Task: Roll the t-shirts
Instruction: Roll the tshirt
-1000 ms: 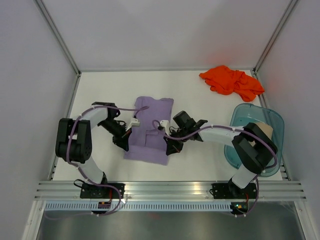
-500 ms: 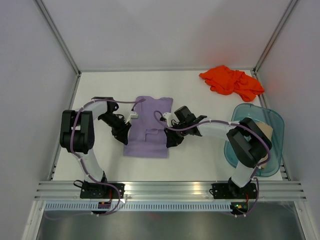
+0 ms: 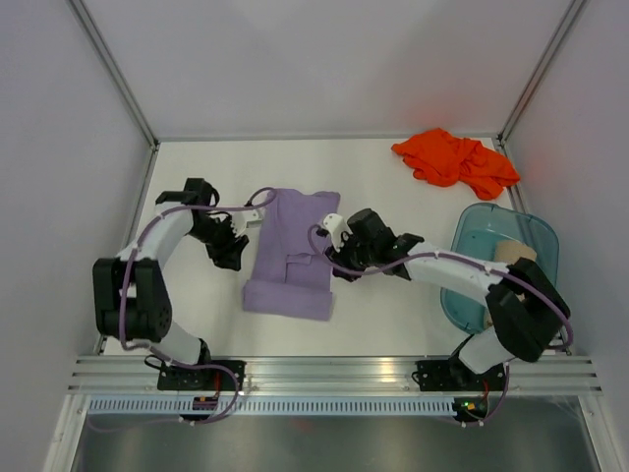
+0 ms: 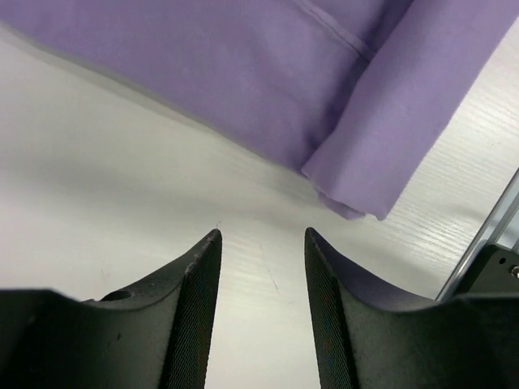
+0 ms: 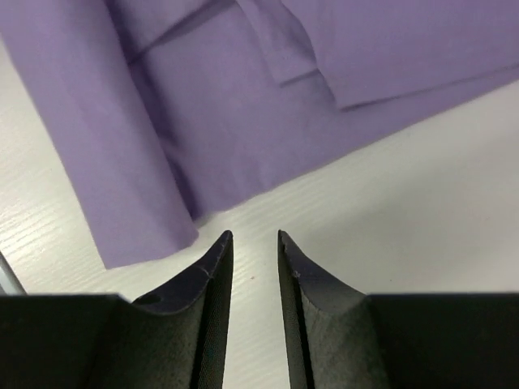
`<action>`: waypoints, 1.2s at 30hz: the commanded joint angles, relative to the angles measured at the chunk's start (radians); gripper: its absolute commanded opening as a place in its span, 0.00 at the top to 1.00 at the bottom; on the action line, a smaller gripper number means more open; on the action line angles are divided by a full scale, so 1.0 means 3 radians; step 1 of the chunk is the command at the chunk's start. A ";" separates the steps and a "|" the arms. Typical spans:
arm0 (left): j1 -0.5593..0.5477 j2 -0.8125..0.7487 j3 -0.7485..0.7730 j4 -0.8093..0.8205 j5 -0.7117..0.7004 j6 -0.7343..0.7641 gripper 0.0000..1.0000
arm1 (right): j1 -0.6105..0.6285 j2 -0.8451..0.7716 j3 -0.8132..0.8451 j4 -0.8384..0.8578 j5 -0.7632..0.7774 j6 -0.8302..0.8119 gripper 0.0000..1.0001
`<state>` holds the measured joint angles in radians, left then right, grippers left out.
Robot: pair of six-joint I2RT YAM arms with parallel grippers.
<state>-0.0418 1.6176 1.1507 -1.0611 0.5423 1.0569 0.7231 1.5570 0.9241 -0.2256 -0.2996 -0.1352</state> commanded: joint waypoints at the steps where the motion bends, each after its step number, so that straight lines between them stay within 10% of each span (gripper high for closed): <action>1: -0.0040 -0.0809 -0.0438 0.0227 0.0043 0.0107 0.50 | 0.0599 -0.0505 -0.0374 0.0153 0.0620 -0.0316 0.65; 11: -0.1128 -0.2901 -0.2173 0.1004 -0.0524 0.0138 0.33 | 0.1885 -0.0773 -0.0876 0.0552 0.1367 -0.0603 0.60; 27: -0.1333 -0.2882 -0.2961 0.2023 -0.0907 0.0583 0.33 | 0.1890 -0.0005 -0.0841 0.1095 0.1787 -0.0807 0.56; 31: -0.1333 -0.2596 -0.2946 0.2131 -0.0979 0.0553 0.51 | 0.1865 0.0097 -0.0831 0.1105 0.1766 -0.0797 0.64; 36: -0.1328 -0.2274 -0.2773 0.2228 -0.1112 0.0313 0.91 | 0.1681 0.0072 -0.0754 0.0962 0.1715 -0.0649 1.00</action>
<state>-0.4393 0.8791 0.2947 -0.3946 0.2584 1.1858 1.2705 1.5726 0.6666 0.0875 0.2230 -0.3679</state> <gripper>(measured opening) 0.152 0.061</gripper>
